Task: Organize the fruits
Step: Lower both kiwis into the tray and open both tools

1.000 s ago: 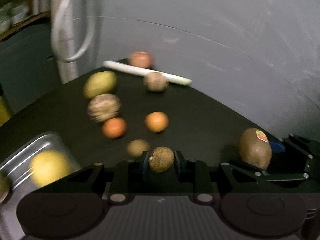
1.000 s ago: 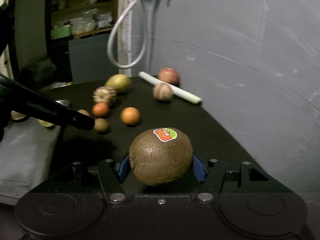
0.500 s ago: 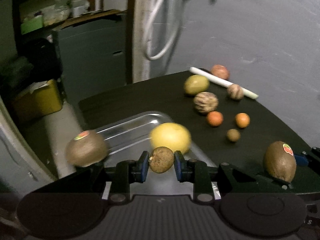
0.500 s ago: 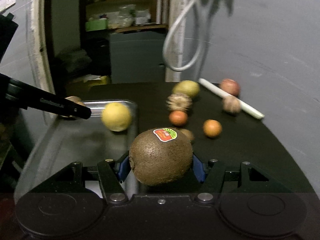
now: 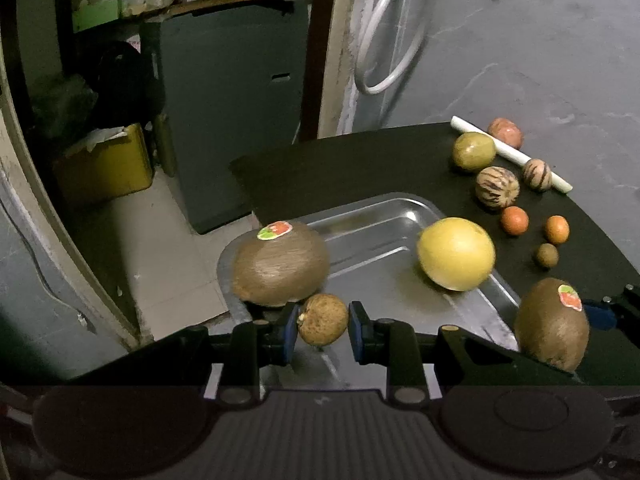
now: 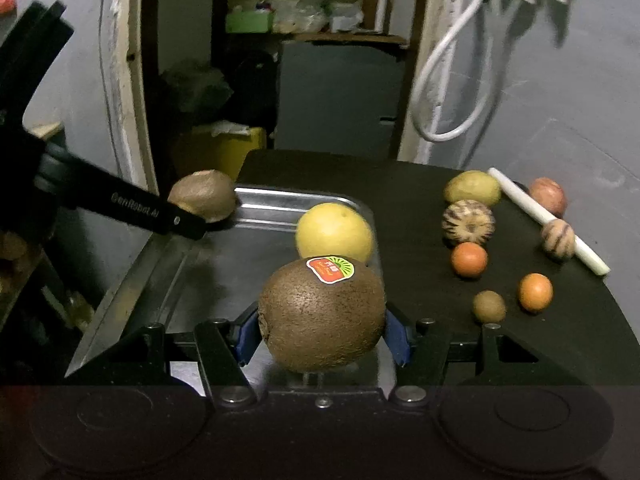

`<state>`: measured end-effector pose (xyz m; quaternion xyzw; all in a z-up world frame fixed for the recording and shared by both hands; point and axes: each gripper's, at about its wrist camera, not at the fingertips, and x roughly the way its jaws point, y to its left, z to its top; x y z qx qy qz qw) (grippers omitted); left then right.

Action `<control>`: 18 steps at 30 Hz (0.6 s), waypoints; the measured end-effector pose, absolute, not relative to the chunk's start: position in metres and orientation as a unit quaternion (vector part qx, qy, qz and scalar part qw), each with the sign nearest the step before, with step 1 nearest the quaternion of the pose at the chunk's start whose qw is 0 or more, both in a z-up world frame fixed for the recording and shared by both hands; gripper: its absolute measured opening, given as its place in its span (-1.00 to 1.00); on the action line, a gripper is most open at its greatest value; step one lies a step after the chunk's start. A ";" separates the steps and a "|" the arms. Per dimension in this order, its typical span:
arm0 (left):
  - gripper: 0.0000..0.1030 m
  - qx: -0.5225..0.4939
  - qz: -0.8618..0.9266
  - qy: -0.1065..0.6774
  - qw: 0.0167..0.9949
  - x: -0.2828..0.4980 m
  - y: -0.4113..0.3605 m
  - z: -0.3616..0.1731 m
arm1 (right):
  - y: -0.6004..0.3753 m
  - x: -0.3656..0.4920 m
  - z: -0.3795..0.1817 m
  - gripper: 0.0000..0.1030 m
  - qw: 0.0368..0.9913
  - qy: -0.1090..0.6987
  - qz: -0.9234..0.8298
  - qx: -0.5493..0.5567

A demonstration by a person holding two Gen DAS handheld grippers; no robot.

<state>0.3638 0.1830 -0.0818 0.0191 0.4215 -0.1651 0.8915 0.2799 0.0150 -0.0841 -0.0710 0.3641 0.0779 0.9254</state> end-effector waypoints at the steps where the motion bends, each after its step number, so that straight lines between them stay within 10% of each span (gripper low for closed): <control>1: -0.43 0.018 -0.166 0.423 0.891 0.365 0.185 -0.083 | 0.018 0.283 -0.086 0.23 0.923 0.368 0.081 -0.073; 18: -0.43 0.026 -0.190 0.439 0.878 0.370 0.185 -0.094 | 0.025 0.297 -0.103 0.23 0.912 0.392 0.087 -0.084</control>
